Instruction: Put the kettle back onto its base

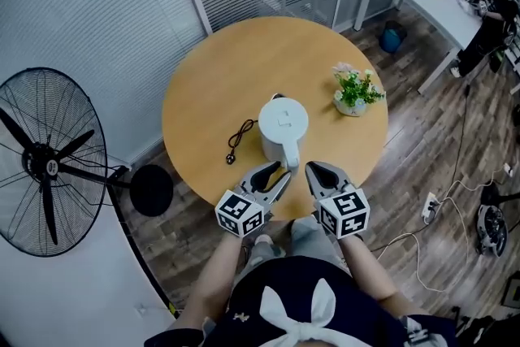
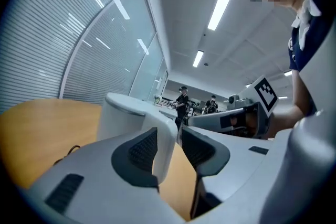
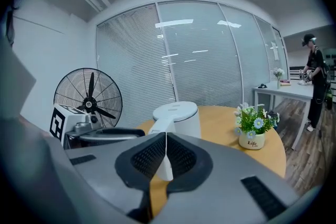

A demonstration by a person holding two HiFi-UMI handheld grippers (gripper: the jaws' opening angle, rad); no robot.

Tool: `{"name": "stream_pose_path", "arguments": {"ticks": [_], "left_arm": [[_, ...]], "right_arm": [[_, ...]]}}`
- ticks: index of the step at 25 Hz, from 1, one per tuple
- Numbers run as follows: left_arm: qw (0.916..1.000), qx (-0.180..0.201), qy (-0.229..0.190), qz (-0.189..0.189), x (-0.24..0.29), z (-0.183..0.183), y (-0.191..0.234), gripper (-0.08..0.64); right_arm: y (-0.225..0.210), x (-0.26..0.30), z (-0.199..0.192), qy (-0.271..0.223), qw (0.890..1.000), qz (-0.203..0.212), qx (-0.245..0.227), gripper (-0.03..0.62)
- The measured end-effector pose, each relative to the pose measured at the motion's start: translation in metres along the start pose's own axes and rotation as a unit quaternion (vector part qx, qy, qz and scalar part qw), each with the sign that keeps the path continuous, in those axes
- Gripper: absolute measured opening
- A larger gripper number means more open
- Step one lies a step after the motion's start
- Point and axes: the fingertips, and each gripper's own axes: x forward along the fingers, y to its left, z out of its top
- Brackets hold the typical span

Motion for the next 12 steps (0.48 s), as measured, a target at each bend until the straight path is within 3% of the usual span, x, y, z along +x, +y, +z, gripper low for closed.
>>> {"name": "stream_pose_path", "arguments": {"ticks": [6,12], "left_arm": [[0.9975,0.011,-0.054,0.044,-0.016,0.051,0.004,0.069],[0.9935,0.044,-0.035,0.099,-0.023,0.067,0.008,0.037]], "right_arm": [[0.013,0.000,0.014,-0.016,1.000,0.008,-0.006,0.023],[0.023,-0.002,0.026,-0.037,0.999,0.015,-0.013,0.023]]}}
